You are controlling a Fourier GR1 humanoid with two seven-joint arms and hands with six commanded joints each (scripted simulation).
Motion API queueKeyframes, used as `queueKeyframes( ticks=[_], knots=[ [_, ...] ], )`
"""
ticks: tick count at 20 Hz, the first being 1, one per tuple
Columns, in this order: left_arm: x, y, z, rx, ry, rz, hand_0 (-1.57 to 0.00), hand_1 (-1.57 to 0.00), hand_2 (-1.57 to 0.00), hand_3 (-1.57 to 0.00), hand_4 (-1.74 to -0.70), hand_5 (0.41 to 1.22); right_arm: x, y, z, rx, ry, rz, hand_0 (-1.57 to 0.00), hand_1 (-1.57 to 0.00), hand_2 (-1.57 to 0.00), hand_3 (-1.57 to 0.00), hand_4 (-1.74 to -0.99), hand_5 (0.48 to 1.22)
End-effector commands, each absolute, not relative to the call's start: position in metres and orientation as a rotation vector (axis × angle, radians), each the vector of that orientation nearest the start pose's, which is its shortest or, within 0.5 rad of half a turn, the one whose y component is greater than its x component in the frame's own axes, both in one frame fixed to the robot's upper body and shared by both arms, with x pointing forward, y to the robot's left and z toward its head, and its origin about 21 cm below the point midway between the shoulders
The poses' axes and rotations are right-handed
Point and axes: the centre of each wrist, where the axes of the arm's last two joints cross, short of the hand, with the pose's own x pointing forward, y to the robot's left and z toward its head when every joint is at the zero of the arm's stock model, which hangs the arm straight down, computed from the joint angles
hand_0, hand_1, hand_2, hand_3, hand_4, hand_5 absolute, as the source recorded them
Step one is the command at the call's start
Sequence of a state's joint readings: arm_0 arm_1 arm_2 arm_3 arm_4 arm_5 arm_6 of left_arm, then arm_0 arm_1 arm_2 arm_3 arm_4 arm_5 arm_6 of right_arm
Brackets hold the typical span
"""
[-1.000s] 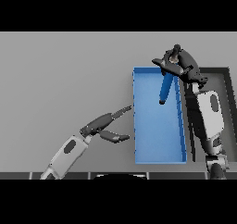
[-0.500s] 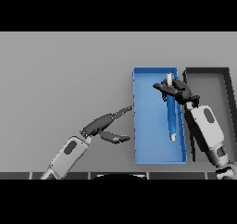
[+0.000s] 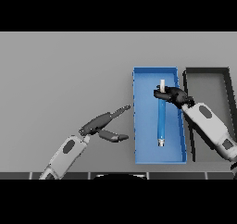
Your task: Pick up the blue pipe and place it into the blue bin.
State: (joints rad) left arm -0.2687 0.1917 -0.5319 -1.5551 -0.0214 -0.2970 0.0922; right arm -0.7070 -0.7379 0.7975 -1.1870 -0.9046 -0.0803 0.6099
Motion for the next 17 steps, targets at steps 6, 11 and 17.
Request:
queueKeyframes(
  ticks=[6,11,17],
  knots=[
    [0.264,0.120,0.040,-0.435,-1.510,-0.968,0.00,0.00,0.00,0.00,-0.91,0.458,0.362,-0.245,0.078,-0.053,-0.805,0.527,-0.04,-0.04,-0.04,-0.03,-1.124,0.717],
    [0.265,0.119,0.037,-0.439,-1.499,-0.970,0.00,0.00,0.00,0.00,-0.92,0.465,0.363,-0.247,0.077,-0.036,-0.826,0.517,-0.01,-0.01,-0.01,-0.01,-1.127,0.680],
    [0.262,0.113,0.039,-0.450,-1.498,-0.962,0.00,0.00,0.00,0.00,-0.92,0.468,0.363,-0.248,0.074,-0.008,-0.841,0.523,-0.01,-0.01,-0.01,-0.01,-1.129,0.677]
  ],
)
